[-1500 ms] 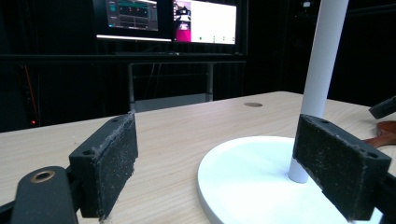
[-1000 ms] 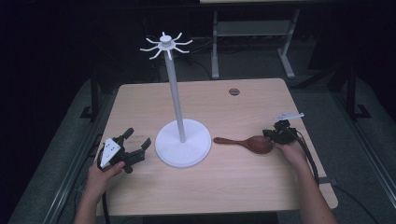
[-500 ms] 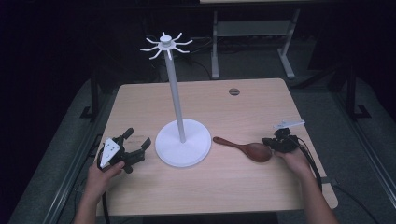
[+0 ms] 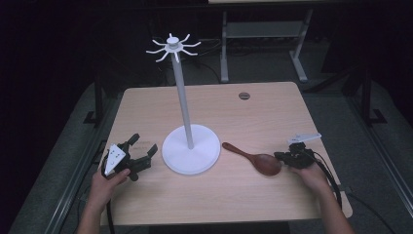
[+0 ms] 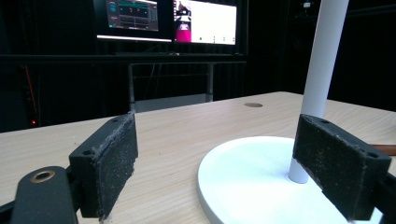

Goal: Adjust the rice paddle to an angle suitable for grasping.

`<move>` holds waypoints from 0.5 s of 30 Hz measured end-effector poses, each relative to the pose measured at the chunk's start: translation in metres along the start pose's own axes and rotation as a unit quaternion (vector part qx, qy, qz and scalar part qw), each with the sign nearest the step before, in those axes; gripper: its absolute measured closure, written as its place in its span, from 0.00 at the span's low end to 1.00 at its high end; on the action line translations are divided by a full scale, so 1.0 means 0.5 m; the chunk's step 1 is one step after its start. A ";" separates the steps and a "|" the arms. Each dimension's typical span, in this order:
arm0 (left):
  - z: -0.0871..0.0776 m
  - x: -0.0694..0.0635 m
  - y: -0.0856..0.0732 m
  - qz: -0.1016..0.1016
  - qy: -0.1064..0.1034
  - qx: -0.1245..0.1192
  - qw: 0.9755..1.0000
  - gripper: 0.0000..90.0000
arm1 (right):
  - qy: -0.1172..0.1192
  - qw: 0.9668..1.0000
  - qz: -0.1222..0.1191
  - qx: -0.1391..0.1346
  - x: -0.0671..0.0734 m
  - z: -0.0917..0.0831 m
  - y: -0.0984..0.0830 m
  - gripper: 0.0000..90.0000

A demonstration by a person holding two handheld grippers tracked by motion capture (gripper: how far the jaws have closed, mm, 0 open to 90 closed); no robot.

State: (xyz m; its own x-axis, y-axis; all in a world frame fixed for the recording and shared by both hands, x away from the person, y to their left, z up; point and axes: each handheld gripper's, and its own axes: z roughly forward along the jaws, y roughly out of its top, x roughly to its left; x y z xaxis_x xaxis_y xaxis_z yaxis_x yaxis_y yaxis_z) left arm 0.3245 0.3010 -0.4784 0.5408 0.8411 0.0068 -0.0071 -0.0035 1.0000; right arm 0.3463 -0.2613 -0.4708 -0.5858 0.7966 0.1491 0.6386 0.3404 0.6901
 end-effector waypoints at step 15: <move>0.000 0.000 0.000 0.002 0.000 0.000 1.000 0.15 | 0.020 1.000 -0.016 0.005 0.025 -0.020 -0.025 1.00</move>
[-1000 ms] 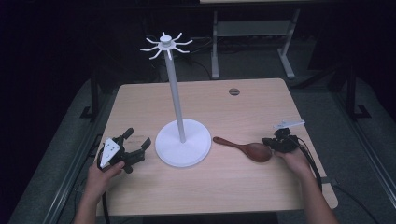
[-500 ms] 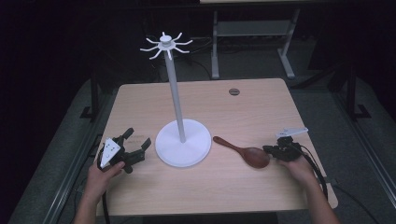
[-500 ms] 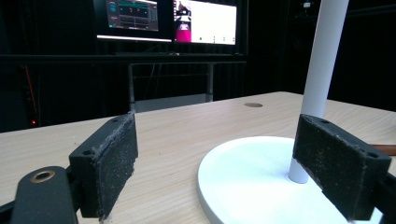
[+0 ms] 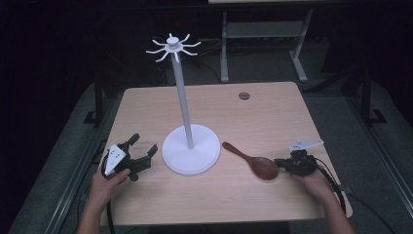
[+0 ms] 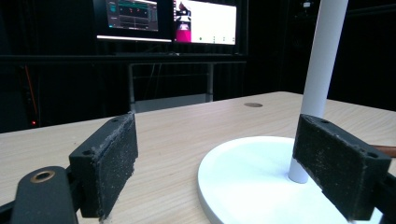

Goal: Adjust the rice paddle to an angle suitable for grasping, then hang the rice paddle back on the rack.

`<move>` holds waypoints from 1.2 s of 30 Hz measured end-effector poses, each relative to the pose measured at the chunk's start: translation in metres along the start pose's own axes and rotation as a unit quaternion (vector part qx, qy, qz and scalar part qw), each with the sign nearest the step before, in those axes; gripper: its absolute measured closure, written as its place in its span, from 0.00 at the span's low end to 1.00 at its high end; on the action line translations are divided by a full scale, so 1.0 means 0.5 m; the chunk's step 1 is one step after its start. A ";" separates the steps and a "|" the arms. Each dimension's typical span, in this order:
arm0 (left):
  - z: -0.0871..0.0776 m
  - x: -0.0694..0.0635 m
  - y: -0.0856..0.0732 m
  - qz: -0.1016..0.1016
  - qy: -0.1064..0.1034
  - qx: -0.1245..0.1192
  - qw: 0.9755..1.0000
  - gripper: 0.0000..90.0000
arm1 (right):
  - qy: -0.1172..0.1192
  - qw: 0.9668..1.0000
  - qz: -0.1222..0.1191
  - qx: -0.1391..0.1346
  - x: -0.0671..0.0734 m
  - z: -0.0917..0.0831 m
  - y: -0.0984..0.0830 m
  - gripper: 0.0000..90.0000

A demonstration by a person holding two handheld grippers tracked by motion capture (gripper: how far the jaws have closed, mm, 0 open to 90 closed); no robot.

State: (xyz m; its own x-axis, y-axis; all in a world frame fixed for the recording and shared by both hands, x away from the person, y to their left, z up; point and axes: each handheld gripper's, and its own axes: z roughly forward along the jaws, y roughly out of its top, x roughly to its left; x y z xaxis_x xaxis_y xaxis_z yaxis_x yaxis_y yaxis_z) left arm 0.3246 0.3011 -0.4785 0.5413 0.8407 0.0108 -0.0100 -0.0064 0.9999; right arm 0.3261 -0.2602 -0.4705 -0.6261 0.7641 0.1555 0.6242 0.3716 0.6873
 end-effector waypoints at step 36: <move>0.000 -0.002 0.001 0.002 0.000 0.005 1.000 0.15 | 0.021 0.999 0.007 0.042 0.051 -0.018 0.097 0.69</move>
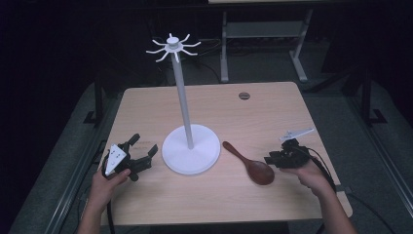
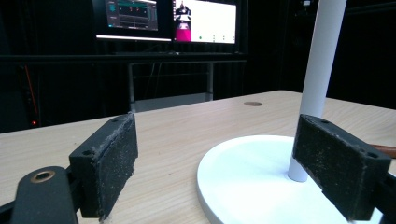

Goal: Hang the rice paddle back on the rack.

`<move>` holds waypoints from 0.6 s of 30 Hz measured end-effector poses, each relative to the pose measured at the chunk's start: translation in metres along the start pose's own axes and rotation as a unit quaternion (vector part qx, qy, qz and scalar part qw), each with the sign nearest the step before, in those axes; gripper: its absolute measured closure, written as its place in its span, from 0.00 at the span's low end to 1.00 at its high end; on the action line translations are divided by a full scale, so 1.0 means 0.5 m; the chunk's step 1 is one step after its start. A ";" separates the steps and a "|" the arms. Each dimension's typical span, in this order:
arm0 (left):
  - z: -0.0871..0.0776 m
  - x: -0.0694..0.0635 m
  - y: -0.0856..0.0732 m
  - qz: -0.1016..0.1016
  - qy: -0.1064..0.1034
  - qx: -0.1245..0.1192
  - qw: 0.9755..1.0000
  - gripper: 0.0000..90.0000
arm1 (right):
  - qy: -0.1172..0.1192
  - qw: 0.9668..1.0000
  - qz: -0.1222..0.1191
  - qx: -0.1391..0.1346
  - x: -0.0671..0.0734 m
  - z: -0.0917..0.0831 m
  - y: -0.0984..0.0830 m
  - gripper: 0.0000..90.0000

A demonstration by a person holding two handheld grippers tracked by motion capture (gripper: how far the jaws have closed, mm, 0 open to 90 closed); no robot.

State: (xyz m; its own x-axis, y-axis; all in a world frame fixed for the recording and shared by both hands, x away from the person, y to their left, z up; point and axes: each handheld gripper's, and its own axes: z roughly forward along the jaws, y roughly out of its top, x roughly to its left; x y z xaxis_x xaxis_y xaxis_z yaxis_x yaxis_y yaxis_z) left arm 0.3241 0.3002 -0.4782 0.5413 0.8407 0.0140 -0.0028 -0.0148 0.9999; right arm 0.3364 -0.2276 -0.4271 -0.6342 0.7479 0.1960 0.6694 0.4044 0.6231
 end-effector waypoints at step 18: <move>0.000 -0.001 0.000 -0.005 -0.001 -0.005 1.000 0.15 | -0.004 0.996 -0.042 0.075 0.042 0.037 0.109 0.65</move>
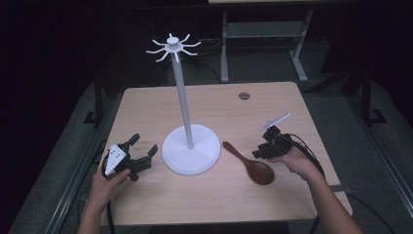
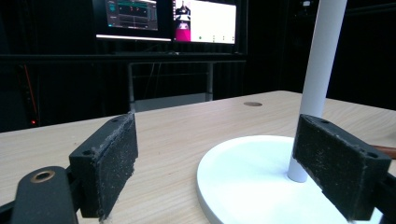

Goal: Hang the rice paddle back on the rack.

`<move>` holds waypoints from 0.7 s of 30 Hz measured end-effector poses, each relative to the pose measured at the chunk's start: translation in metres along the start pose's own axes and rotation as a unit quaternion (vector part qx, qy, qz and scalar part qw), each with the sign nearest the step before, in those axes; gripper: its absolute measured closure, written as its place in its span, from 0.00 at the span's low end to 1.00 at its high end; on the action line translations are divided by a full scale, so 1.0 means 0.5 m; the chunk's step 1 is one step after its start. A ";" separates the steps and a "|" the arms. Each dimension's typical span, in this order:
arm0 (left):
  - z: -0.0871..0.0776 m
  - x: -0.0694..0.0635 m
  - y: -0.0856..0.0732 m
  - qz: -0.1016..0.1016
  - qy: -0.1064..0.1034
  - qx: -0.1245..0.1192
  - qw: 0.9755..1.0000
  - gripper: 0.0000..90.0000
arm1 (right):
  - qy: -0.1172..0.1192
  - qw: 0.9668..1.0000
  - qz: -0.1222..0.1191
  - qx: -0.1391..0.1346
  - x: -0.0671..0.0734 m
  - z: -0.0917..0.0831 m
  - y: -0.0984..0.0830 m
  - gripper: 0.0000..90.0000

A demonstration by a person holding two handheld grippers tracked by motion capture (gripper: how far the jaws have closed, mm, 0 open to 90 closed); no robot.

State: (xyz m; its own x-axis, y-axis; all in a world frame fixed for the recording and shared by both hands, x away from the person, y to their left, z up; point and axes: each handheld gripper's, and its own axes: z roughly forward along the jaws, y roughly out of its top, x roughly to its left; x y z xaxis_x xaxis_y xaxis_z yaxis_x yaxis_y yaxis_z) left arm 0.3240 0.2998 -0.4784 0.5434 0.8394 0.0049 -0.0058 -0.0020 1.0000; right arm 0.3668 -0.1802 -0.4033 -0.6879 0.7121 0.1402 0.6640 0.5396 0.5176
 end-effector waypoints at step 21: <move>0.000 0.001 0.000 -0.003 0.000 -0.002 1.000 0.15 | 0.011 0.992 -0.025 0.124 0.033 0.107 0.096 0.67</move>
State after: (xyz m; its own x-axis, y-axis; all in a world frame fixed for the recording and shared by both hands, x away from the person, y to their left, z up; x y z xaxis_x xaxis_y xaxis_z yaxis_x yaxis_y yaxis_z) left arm 0.3243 0.3003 -0.4785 0.5443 0.8389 -0.0011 -0.0052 0.0047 1.0000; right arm 0.4030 -0.1188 -0.4213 -0.7255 0.6740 0.1391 0.6795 0.6694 0.3003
